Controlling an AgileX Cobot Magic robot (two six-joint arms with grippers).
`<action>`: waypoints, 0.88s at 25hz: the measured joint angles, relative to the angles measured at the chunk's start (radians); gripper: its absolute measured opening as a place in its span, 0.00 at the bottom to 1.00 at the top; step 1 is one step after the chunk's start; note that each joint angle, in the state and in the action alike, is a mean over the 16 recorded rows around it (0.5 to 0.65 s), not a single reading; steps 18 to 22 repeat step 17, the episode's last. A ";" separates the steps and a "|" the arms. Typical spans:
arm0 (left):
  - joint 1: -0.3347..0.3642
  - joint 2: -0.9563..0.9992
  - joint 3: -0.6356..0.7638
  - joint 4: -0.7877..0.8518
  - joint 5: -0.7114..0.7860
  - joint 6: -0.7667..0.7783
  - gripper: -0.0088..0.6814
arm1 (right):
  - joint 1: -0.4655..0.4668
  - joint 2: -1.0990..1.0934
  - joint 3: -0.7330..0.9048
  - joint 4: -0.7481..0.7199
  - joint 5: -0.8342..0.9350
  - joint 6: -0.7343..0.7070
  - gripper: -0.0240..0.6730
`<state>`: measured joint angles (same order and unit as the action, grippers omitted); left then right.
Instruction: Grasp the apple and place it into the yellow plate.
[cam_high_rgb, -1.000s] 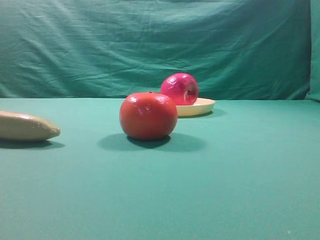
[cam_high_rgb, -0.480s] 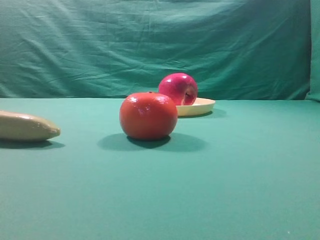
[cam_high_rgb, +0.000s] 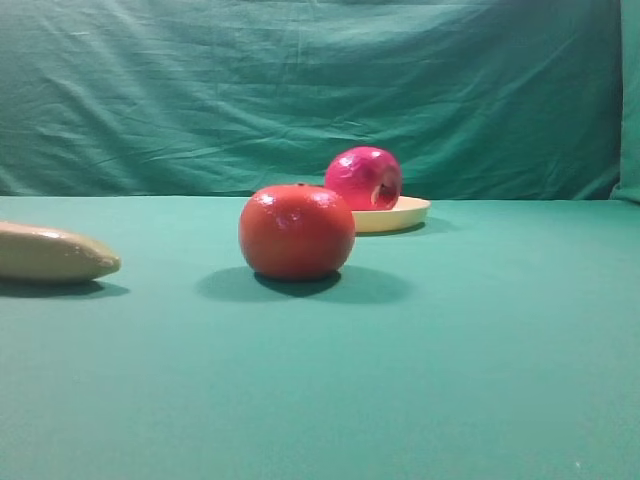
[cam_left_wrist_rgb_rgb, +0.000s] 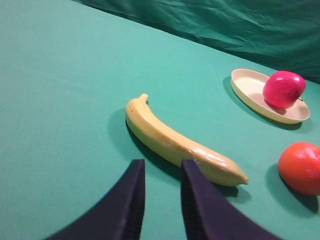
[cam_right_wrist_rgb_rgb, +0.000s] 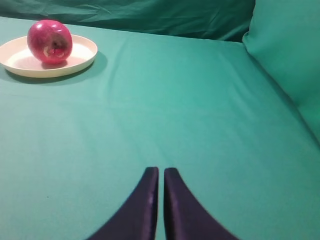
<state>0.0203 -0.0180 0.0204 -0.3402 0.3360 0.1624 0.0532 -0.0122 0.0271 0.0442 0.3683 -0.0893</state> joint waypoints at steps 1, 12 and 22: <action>0.000 0.000 0.000 0.000 0.000 0.000 0.24 | 0.000 0.000 0.000 0.000 0.000 0.000 0.03; 0.000 0.000 0.000 0.000 0.000 0.000 0.24 | 0.000 0.000 0.000 0.000 0.000 -0.003 0.03; 0.000 0.000 0.000 0.000 0.000 0.000 0.24 | 0.000 0.000 0.000 0.000 0.000 -0.003 0.03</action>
